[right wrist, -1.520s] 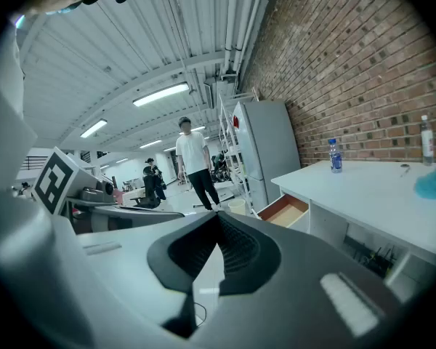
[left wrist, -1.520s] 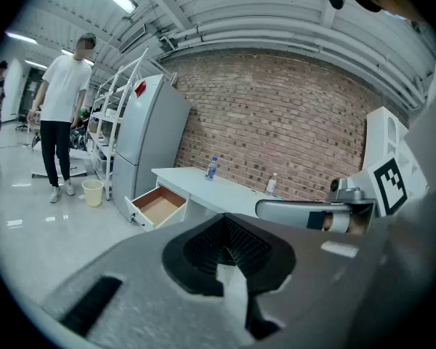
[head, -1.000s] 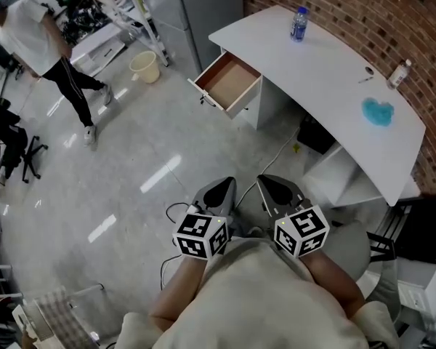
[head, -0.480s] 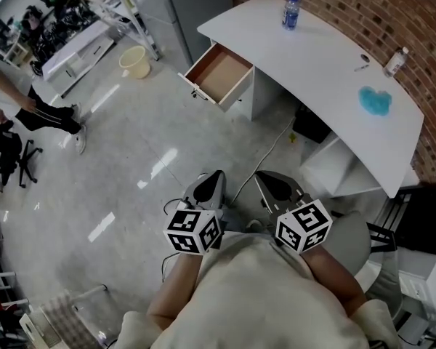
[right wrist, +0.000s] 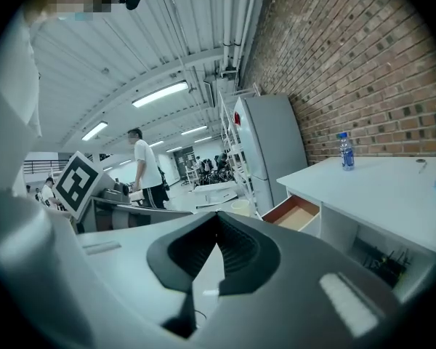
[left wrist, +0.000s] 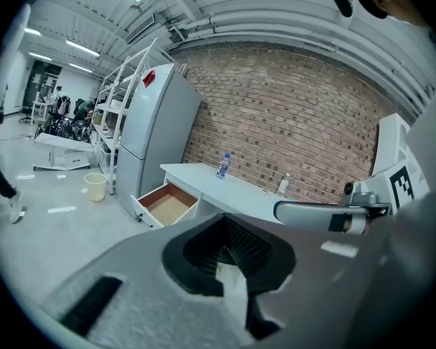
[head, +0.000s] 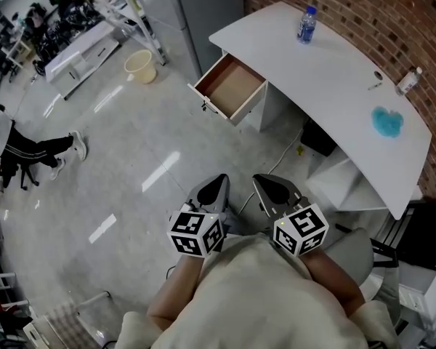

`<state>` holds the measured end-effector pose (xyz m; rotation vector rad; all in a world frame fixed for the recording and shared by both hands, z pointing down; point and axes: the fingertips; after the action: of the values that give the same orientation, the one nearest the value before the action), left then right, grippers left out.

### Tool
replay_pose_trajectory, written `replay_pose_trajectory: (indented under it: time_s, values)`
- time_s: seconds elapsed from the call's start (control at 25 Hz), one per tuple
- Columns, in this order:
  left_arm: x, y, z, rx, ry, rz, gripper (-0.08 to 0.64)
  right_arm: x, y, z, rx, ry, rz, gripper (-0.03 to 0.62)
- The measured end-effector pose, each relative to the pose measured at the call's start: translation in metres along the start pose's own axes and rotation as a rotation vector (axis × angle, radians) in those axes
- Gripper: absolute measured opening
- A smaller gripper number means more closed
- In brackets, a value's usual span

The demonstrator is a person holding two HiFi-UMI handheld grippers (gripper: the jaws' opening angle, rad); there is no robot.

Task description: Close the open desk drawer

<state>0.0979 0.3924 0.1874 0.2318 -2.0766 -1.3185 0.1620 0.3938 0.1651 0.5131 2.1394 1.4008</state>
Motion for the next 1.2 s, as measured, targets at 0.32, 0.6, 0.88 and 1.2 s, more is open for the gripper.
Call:
replay_pose_trajectory:
  time_s: [0.32, 0.6, 0.88, 1.2]
  values:
    - [0.055, -0.035, -0.033, 0.001, 0.012, 0.008, 0.000, -0.008, -0.027, -0.065, -0.017, 0.023, 0.002, 0.005]
    - [0.106, -0.064, -0.046, 0.011, 0.011, 0.027, 0.000, -0.007, -0.048, -0.124, -0.007, 0.024, -0.002, 0.005]
    - [0.168, -0.093, -0.047, 0.019, 0.007, 0.040, 0.000, 0.007, -0.067, -0.187, 0.010, 0.028, -0.003, 0.005]
    - [0.229, -0.114, -0.047, 0.034, 0.011, 0.040, 0.000, 0.023, -0.077, -0.250, 0.019, 0.029, -0.015, 0.005]
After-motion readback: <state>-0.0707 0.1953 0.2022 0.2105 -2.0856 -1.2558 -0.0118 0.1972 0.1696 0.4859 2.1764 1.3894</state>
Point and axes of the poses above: the fingertips, and each gripper's own axes: z backward along the fingers, x to its left, y out of its underside, and after that the axes turned 13 degrees about y, right-handed
